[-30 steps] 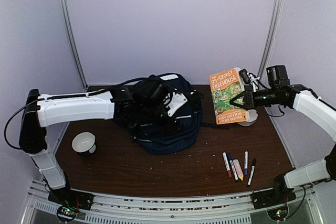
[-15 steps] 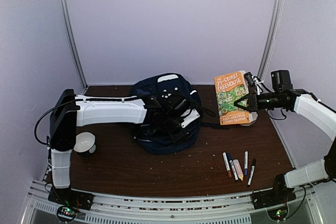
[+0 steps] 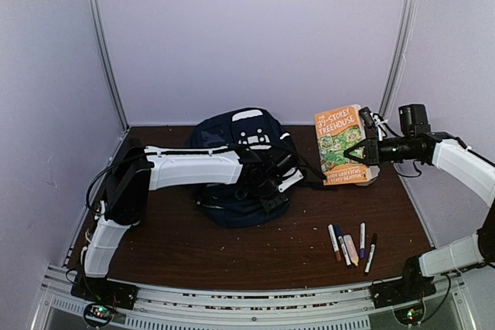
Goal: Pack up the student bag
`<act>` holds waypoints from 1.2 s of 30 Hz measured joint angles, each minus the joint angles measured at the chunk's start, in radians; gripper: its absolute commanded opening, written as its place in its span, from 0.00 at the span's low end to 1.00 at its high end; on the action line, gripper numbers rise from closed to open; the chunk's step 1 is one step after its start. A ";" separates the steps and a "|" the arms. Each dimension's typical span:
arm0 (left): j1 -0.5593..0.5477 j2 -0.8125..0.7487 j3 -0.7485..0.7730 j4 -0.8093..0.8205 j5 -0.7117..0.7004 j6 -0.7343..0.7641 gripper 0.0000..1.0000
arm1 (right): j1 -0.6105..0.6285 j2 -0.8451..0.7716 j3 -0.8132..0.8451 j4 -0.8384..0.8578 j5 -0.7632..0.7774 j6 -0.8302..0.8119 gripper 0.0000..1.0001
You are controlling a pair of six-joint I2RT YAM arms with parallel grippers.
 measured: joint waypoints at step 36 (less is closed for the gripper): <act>0.008 -0.144 0.111 -0.104 -0.329 0.068 0.00 | 0.010 0.034 0.088 0.021 0.003 0.250 0.00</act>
